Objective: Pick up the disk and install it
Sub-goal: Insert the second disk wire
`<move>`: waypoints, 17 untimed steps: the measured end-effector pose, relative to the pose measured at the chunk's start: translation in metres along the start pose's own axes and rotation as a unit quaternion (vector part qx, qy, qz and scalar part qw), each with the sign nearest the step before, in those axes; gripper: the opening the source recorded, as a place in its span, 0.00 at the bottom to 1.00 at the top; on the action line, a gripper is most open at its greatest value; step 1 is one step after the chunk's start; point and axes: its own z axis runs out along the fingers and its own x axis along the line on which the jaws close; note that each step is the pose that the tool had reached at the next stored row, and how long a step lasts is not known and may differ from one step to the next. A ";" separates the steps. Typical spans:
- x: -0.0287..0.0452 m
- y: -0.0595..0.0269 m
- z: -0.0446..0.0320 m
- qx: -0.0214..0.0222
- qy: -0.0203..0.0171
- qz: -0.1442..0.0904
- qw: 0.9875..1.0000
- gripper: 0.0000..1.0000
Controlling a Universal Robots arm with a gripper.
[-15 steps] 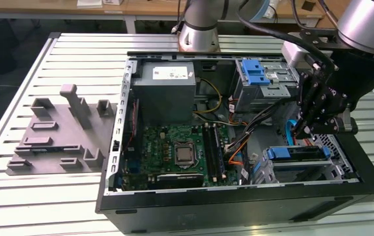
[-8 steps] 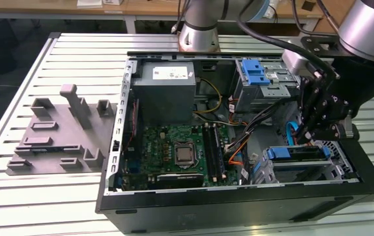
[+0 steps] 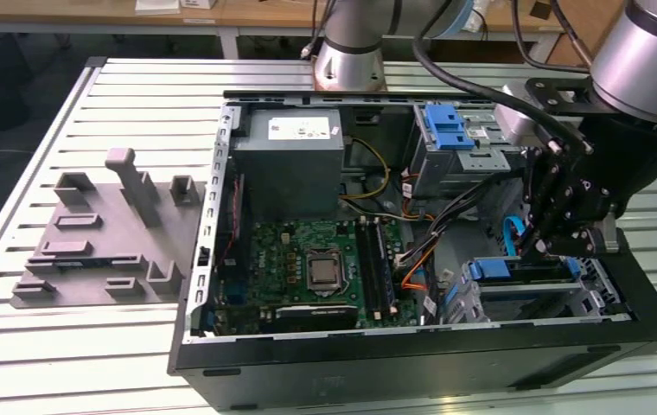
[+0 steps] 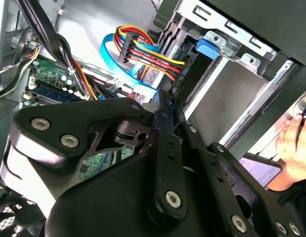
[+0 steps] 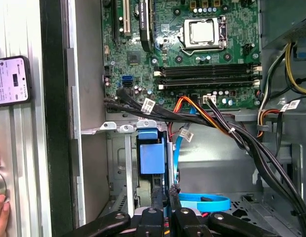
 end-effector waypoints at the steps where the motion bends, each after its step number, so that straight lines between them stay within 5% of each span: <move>1: 0.0000 0.0000 0.0000 0.000 0.000 0.000 1.000 0.16; 8: 0.0011 0.0000 0.0039 0.000 0.000 0.000 1.000 0.16; 17: 0.0010 -0.0008 0.0059 0.000 -0.006 0.000 1.000 0.16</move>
